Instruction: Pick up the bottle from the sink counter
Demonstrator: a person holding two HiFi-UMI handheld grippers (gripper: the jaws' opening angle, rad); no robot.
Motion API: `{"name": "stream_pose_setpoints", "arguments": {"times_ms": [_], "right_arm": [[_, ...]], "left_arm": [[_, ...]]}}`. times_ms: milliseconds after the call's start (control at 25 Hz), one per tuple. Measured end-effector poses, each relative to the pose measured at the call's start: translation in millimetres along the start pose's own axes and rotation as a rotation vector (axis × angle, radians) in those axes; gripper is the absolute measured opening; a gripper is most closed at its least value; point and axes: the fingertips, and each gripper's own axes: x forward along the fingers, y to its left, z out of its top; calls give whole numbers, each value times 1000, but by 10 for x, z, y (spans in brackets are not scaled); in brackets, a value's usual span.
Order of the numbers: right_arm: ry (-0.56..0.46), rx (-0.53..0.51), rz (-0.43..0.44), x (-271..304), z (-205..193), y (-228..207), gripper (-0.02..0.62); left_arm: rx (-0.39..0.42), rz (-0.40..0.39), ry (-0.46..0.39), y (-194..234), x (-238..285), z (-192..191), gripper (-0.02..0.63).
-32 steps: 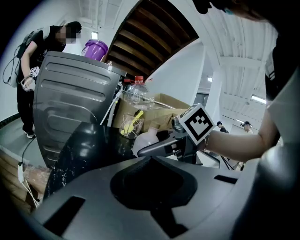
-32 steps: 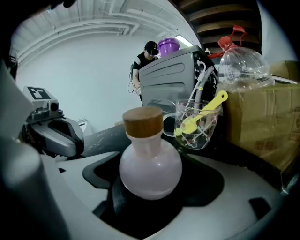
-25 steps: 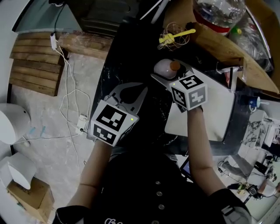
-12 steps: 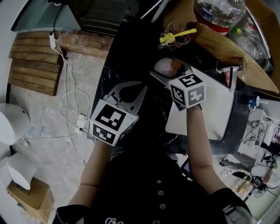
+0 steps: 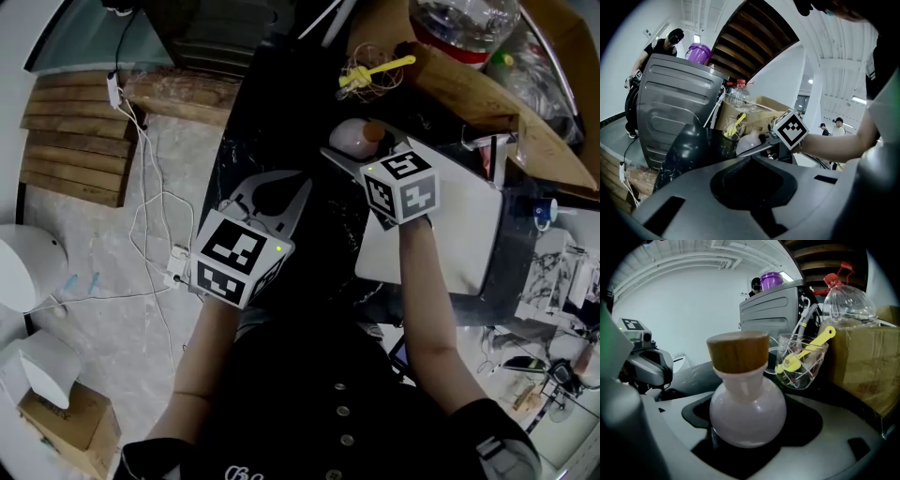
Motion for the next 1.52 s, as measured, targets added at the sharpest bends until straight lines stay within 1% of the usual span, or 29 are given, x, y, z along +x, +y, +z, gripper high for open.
{"name": "stream_pose_setpoints", "arguments": {"times_ms": [240,480,720,1000,1360,1520], "right_arm": [[-30,-10,-15,-33,-4,-13,410],[-51,-26,-6,-119,-30,59,410],[-109,5,11,-281,-11,166,408],[-215,82,41,-595,158,310,408],[-356,90,35,-1035,396,436,408],[-418,88,44,-1233,468,495,408]], "left_arm": [[2,16,4,14,-42,-13,17],[-2,37,9,36,-76,-35,17],[12,40,15,-23,-96,-38,17],[37,32,16,-126,-128,17,17],[71,29,-2,-190,-175,156,17],[81,10,-20,-274,-177,257,17]]}}
